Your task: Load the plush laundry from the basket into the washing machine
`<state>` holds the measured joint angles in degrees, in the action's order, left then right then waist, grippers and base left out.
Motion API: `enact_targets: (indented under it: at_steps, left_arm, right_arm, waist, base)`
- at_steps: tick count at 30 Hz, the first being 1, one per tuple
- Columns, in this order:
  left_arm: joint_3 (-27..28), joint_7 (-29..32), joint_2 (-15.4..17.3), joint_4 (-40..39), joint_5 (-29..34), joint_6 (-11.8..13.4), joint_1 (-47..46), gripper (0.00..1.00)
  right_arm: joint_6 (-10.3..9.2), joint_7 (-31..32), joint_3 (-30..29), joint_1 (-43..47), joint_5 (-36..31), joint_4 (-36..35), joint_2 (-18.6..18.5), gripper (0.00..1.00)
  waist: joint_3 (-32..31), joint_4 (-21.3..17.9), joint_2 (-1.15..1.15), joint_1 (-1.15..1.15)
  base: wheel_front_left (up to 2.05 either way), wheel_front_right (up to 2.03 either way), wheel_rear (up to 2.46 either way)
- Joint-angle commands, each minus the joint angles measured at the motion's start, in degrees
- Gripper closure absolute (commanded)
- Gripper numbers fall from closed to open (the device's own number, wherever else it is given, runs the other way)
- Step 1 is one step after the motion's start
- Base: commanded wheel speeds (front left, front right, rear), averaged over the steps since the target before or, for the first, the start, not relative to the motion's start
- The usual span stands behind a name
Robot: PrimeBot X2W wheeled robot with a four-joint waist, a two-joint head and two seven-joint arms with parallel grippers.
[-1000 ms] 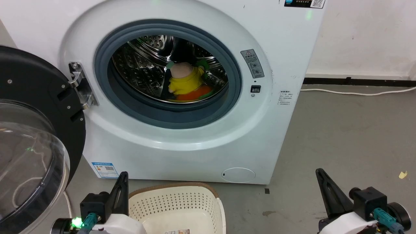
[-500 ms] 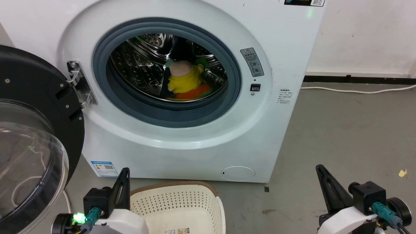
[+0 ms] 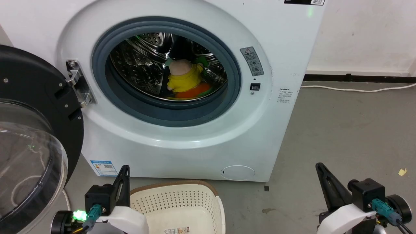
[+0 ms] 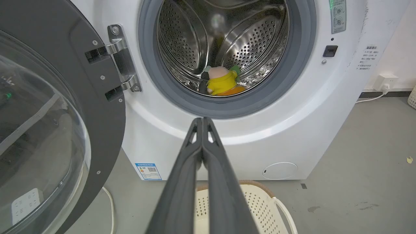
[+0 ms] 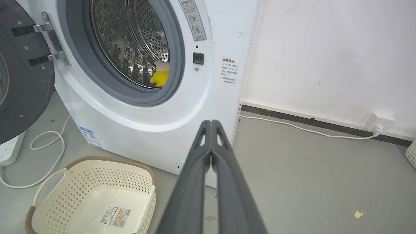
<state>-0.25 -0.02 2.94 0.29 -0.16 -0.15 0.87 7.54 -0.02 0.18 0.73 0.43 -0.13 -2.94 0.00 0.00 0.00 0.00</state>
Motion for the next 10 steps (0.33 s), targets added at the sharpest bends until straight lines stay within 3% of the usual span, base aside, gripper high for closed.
enact_targets:
  at_steps: [1, 10]
  left_arm:
    - [0.2, 0.0, -0.1, -0.3, 0.2, 0.1, -0.9, 1.00]
    - [0.2, 0.0, -0.1, -0.3, 0.2, 0.1, -0.9, 1.00]
  right_arm:
    - [-0.05, 0.0, -0.2, -0.7, -0.4, 0.1, 0.1, 1.00]
    - [-0.05, 0.0, -0.2, -0.7, -0.4, 0.1, 0.1, 1.00]
  waist:
    - [0.0, 0.0, 0.00, 0.00]
    - [0.0, 0.0, 0.00, 0.00]
  base:
    - [0.00, 0.00, 0.00]
    - [0.00, 0.00, 0.00]
